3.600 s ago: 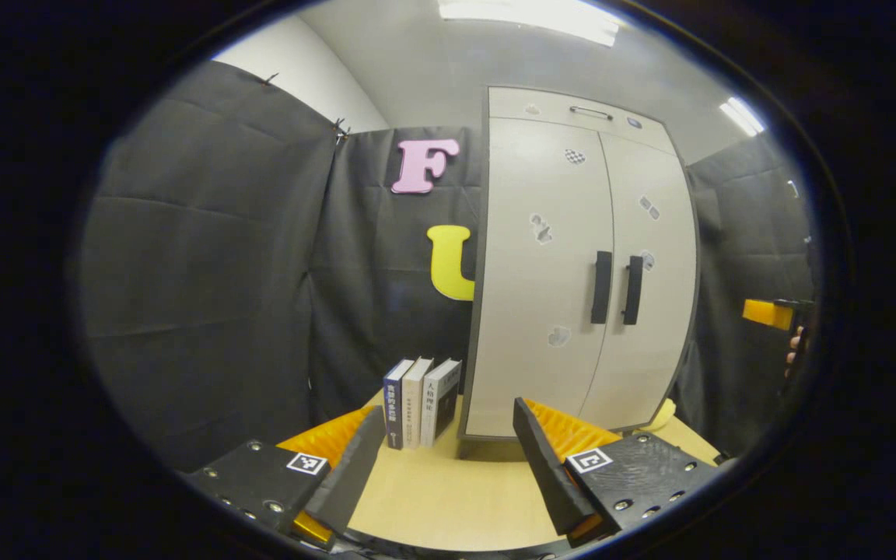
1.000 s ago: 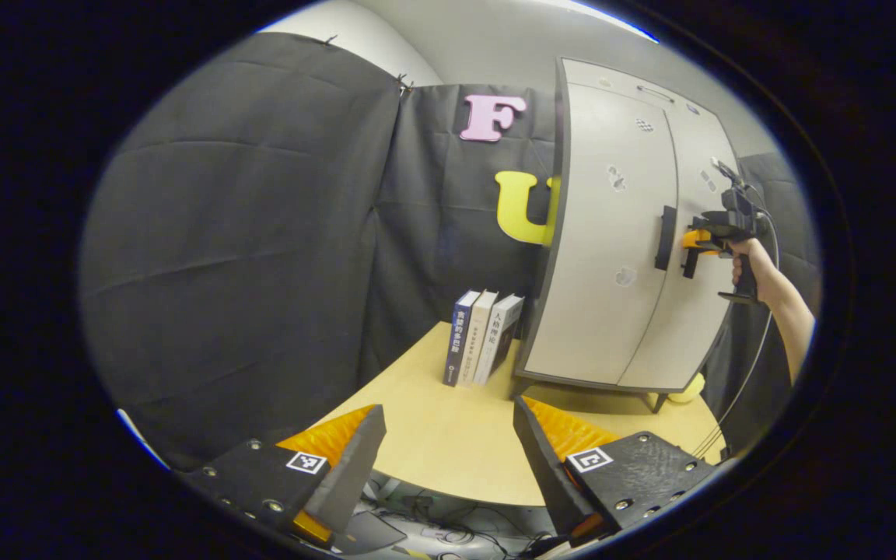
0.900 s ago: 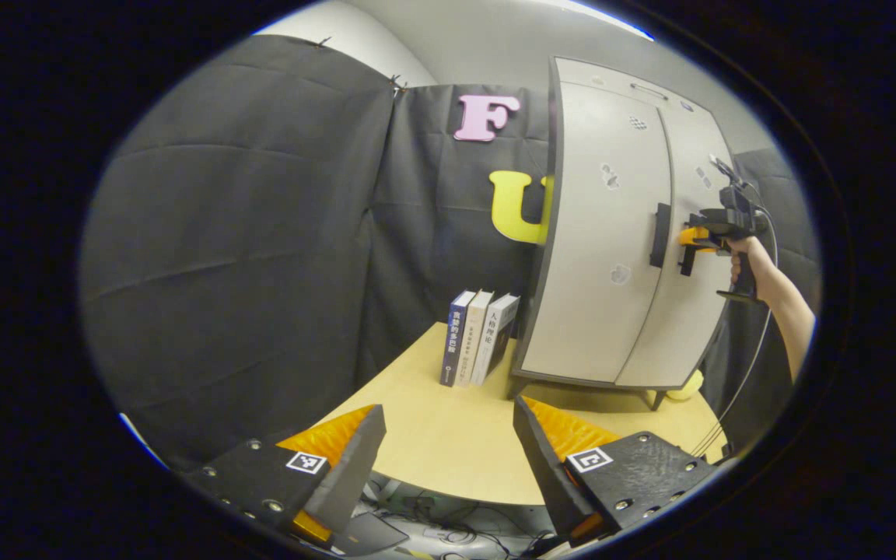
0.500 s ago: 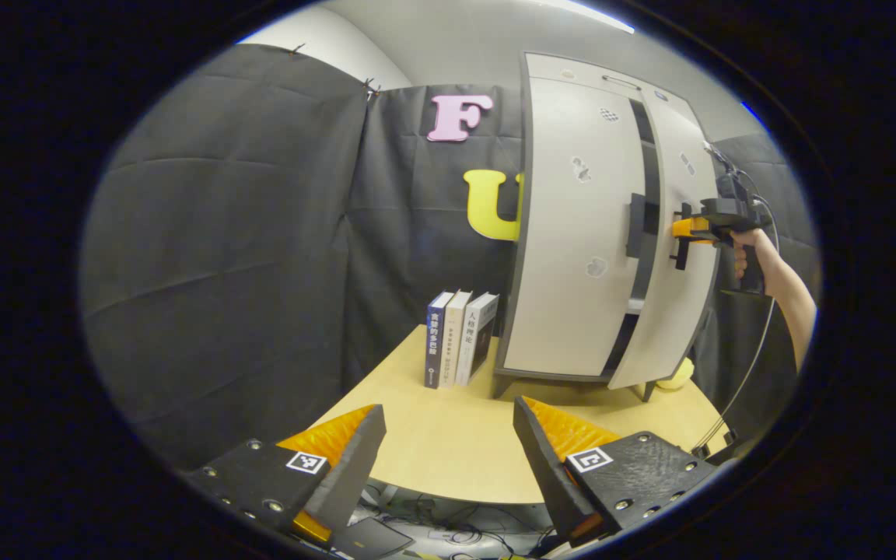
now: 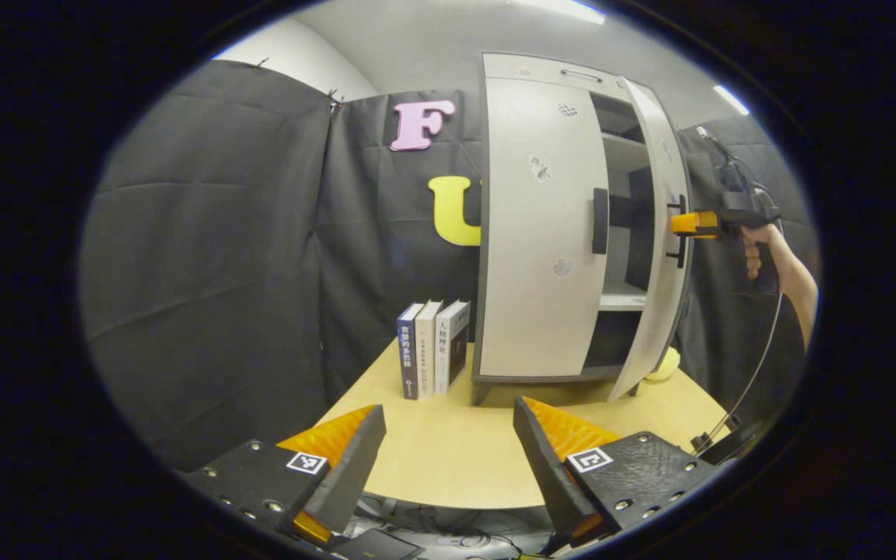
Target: Open the right door of the double-door shoe cabinet with the right hand, and open the left door with the left hand.
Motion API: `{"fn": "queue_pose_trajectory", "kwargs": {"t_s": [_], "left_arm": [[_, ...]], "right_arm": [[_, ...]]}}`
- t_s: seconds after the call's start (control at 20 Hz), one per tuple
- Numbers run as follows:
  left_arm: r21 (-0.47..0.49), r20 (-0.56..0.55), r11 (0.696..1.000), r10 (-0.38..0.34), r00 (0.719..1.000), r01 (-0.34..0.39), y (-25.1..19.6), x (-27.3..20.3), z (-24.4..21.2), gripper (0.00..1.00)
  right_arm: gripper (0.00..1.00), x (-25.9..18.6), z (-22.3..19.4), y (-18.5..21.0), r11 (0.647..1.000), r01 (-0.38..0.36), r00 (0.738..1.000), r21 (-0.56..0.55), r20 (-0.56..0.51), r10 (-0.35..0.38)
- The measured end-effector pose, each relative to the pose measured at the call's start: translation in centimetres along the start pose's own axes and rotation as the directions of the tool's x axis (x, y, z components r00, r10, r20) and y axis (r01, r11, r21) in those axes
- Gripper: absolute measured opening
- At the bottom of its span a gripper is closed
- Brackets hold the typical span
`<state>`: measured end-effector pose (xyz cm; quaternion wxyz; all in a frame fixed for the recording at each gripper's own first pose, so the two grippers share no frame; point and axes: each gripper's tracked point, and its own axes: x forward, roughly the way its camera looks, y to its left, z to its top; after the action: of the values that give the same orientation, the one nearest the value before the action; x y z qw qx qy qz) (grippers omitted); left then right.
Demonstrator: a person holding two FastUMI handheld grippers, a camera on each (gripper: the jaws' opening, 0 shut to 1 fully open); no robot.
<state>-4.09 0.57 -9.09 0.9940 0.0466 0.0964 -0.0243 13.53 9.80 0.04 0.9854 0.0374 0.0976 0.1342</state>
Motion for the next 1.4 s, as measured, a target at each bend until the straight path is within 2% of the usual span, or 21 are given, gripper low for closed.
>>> {"fn": "queue_pose_trajectory", "kwargs": {"t_s": [0.2,0.25,0.3,0.55,0.6,0.65,0.85,1.05,1.4], "left_arm": [[-0.002,0.003,1.0,-0.008,1.0,0.008,-0.6,0.7,0.1,0.96],[-0.007,0.002,1.0,-0.015,1.0,0.015,-1.1,0.9,0.1,0.96],[-0.01,0.003,1.0,-0.025,1.0,0.025,-1.4,1.3,0.2,0.95],[0.025,0.018,0.997,-0.074,0.997,0.074,-3.3,2.3,0.9,0.95],[0.027,0.017,0.996,-0.088,0.996,0.087,-3.8,2.5,0.9,0.95],[0.028,0.014,0.994,-0.102,0.995,0.101,-4.4,2.9,0.7,0.96],[0.04,0.002,0.988,-0.151,0.988,0.151,-5.8,3.4,0.4,0.95],[0.017,-0.027,0.983,-0.184,0.983,0.185,-7.4,4.2,-0.6,0.96],[0.01,-0.035,0.982,-0.186,0.982,0.186,-7.7,4.6,-1.3,0.95]], "right_arm": [[0.05,-1.5,-0.4,-1.0,1.0,-0.005,1.0,-0.002,0.015,0.005],[0.01,-2.0,-0.5,-1.3,1.0,-0.004,1.0,-0.005,0.012,0.004],[0.05,-2.3,-0.4,-1.6,1.0,0.0,1.0,-0.004,0.013,0.0],[0.04,-3.9,-0.6,-3.3,1.0,0.024,0.999,0.016,0.022,-0.024],[0.07,-4.2,-0.6,-3.6,0.999,0.017,1.0,0.03,0.026,-0.018],[0.04,-4.7,-0.7,-4.0,0.999,0.016,0.999,0.048,0.027,-0.017],[0.04,-5.6,-0.9,-5.4,0.998,0.046,0.998,0.047,0.03,-0.047],[0.04,-6.8,-0.9,-7.5,0.991,0.053,0.997,0.123,0.045,-0.059],[0.03,-8.2,-0.9,-13.1,0.969,0.167,0.982,0.183,0.056,-0.18]]}}
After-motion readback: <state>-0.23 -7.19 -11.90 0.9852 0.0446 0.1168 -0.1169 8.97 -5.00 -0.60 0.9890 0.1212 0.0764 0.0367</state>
